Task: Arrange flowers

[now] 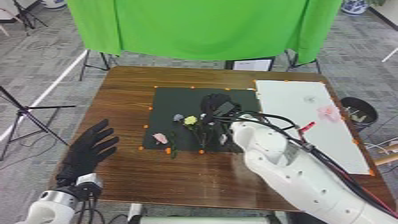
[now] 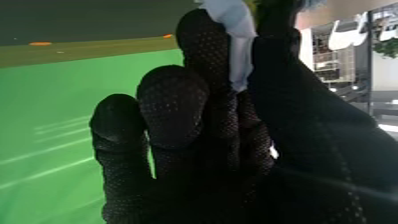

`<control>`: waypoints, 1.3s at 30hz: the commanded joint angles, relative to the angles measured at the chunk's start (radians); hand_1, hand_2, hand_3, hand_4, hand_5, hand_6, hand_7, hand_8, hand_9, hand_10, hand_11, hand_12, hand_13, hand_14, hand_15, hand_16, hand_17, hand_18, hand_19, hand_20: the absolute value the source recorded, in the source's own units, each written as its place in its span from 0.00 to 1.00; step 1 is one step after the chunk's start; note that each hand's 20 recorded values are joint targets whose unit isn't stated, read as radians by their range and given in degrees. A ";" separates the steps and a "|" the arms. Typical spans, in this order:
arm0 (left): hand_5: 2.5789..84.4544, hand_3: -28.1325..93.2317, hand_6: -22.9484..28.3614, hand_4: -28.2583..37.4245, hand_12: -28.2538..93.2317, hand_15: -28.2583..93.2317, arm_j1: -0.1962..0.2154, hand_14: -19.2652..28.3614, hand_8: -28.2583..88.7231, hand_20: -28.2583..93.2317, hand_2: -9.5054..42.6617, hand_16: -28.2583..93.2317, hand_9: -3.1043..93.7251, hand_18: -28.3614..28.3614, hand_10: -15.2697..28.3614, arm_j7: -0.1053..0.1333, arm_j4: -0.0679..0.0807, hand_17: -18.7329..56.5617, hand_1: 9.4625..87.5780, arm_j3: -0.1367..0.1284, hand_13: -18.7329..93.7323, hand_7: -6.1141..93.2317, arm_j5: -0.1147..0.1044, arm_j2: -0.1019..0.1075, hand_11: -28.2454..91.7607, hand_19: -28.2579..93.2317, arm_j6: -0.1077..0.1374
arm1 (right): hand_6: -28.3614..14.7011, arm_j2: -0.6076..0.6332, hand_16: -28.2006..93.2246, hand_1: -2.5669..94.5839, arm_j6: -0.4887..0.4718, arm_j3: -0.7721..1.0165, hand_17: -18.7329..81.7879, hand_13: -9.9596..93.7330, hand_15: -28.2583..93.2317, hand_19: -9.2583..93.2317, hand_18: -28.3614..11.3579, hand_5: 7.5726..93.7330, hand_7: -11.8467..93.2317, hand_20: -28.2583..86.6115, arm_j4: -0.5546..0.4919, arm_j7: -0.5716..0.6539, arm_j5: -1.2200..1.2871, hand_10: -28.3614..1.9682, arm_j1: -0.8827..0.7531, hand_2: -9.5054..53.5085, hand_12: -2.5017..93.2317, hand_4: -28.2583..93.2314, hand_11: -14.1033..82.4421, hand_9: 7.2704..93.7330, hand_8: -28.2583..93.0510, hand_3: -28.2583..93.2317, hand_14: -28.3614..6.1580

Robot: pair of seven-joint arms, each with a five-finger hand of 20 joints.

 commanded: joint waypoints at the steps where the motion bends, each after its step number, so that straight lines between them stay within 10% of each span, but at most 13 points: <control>1: 0.29 0.83 0.49 0.00 0.37 0.50 0.002 0.73 0.12 0.30 0.14 0.23 0.28 0.91 0.59 -0.011 0.005 0.13 0.20 0.001 0.35 0.32 -0.005 0.001 0.43 0.57 -0.008 | 0.70 -0.009 0.52 0.43 0.009 -0.001 0.51 0.79 0.79 0.94 0.22 0.66 0.56 0.73 0.019 0.034 -0.029 0.72 0.004 0.00 0.50 0.00 0.38 0.86 0.27 0.92 0.69; 12: 0.29 0.83 0.49 0.00 0.37 0.51 0.001 0.73 0.12 0.30 0.14 0.23 0.28 0.91 0.59 -0.008 0.007 0.13 0.20 0.002 0.35 0.32 -0.008 0.006 0.43 0.57 -0.008 | 0.69 -0.012 0.51 0.34 0.008 0.019 0.50 0.76 0.81 0.94 0.22 0.61 0.51 0.73 0.023 0.043 -0.002 0.65 0.001 0.00 0.33 0.00 0.52 0.76 0.24 0.94 0.66; 30: 0.29 0.82 0.50 0.00 0.37 0.51 0.013 0.74 0.13 0.30 0.15 0.23 0.28 0.91 0.61 -0.006 -0.001 0.12 0.20 -0.007 0.34 0.30 -0.001 -0.011 0.43 0.57 -0.004 | 0.66 0.073 0.51 0.28 0.010 0.147 0.48 0.72 0.82 0.94 0.21 0.56 0.51 0.74 -0.069 0.082 0.031 0.61 -0.032 0.00 0.33 0.00 0.53 0.67 0.10 0.95 0.62; 39: 0.29 0.82 0.51 0.01 0.37 0.51 0.027 0.75 0.14 0.30 0.16 0.23 0.27 0.91 0.62 0.006 -0.005 0.12 0.20 -0.016 0.34 0.29 -0.002 -0.015 0.42 0.57 0.003 | 0.56 0.304 0.43 0.28 0.004 0.275 0.41 0.52 0.85 0.89 0.20 0.28 0.51 0.74 -0.020 0.286 0.059 0.47 -0.044 0.00 0.31 0.01 0.51 0.32 0.09 0.98 0.49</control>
